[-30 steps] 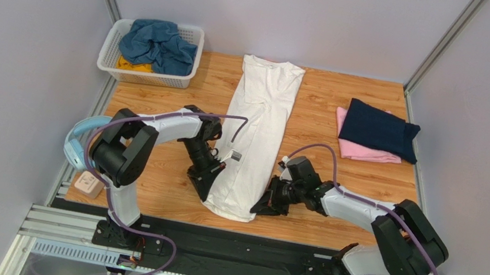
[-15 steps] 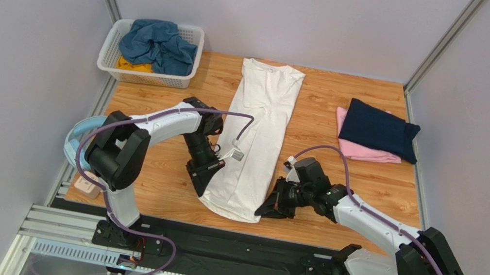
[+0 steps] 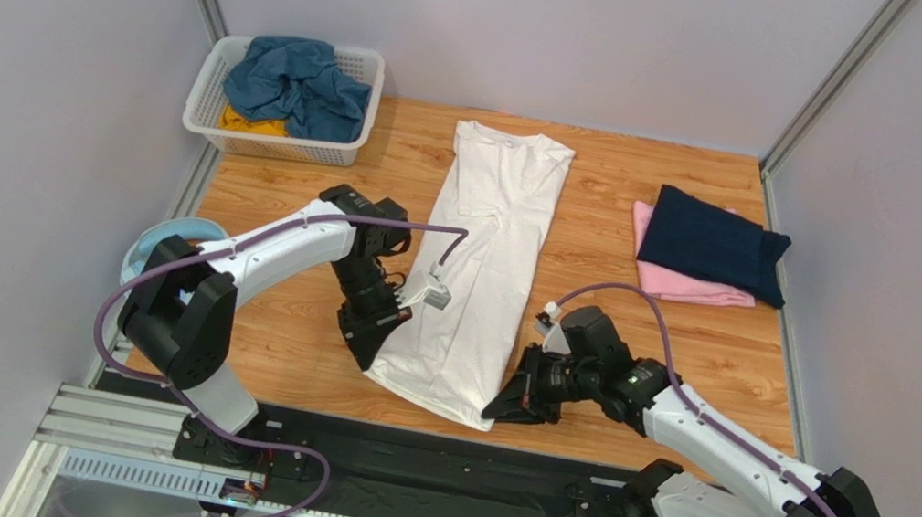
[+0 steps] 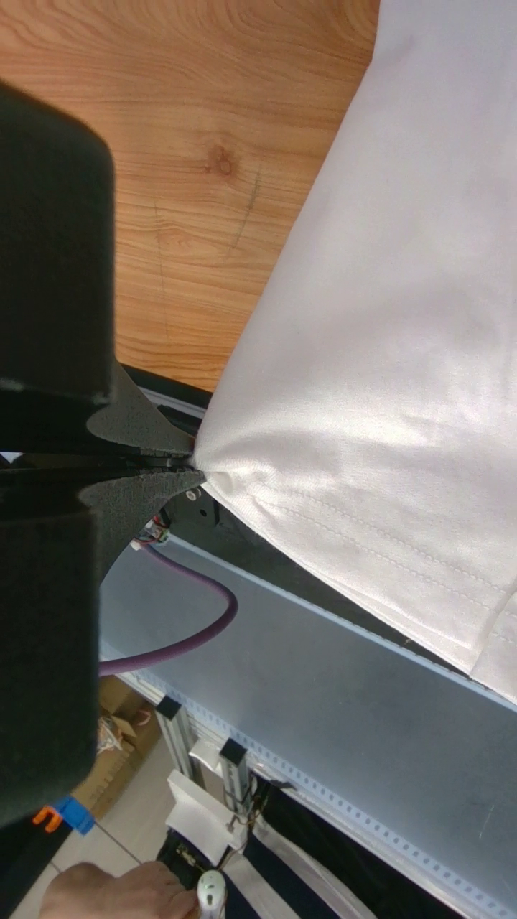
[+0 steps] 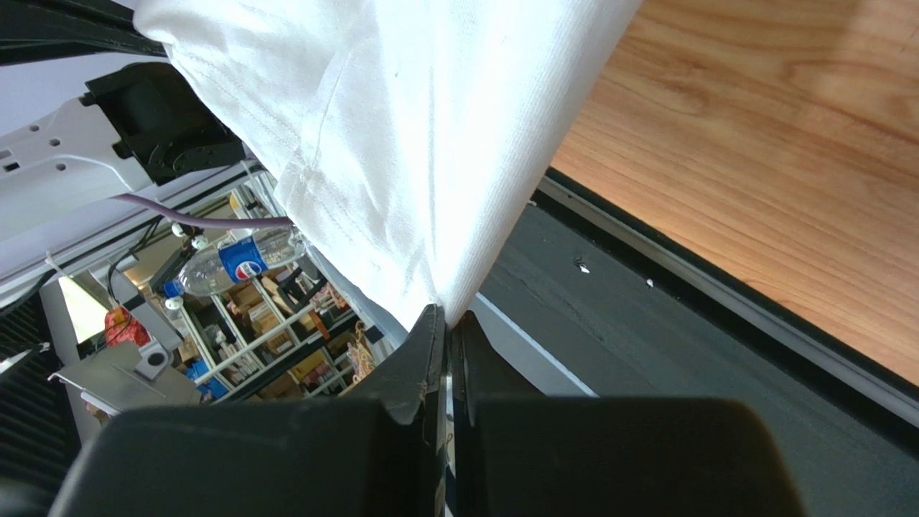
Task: Fold and stack the t-shirts
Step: Fold the folded rectangular tshirt in 1/3 of the way
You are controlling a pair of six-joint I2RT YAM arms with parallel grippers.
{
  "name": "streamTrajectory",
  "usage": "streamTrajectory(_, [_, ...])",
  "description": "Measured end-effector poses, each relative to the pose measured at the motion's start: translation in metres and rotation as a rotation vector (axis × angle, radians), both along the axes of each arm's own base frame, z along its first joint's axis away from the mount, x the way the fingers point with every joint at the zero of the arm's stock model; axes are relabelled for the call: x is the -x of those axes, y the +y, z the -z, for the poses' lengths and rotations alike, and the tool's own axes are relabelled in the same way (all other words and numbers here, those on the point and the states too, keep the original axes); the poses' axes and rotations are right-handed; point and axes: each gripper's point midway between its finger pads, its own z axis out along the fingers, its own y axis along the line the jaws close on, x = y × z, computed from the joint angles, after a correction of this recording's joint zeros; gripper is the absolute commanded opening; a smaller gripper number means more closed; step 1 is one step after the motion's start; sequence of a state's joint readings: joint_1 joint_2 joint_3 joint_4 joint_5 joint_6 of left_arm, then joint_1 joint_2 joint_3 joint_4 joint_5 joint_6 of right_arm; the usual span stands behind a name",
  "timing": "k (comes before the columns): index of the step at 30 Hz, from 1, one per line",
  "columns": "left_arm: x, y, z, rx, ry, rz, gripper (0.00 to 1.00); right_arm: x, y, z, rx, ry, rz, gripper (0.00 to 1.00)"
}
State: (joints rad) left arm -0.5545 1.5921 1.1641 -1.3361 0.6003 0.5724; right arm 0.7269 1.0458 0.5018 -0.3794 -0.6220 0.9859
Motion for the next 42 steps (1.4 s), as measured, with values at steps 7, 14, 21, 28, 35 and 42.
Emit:
streamTrajectory(7, [0.005, -0.003, -0.001, 0.01, -0.012, 0.039, 0.0, 0.016, -0.003, 0.005, 0.005, 0.031, -0.012, 0.0])
streamTrajectory(14, [0.007, -0.005, -0.006, 0.028, -0.038, 0.059, 0.0, 0.029, -0.009, 0.007, 0.004, 0.054, -0.013, 0.0])
streamTrajectory(21, [0.004, -0.005, -0.008, 0.025, -0.048, 0.061, 0.0, 0.02, -0.006, 0.0, 0.028, 0.052, 0.003, 0.0])
streamTrajectory(28, [-0.033, -0.025, -0.015, 0.022, -0.099, 0.062, 0.0, -0.039, 0.002, -0.023, 0.021, -0.008, 0.083, 0.0])
streamTrajectory(35, [-0.091, -0.045, -0.022, 0.028, -0.188, 0.025, 0.0, -0.092, -0.004, -0.036, 0.017, -0.072, 0.143, 0.0])
streamTrajectory(42, [-0.153, -0.041, -0.028, 0.017, -0.28, -0.068, 0.0, -0.113, -0.011, -0.03, 0.027, -0.077, 0.155, 0.0])
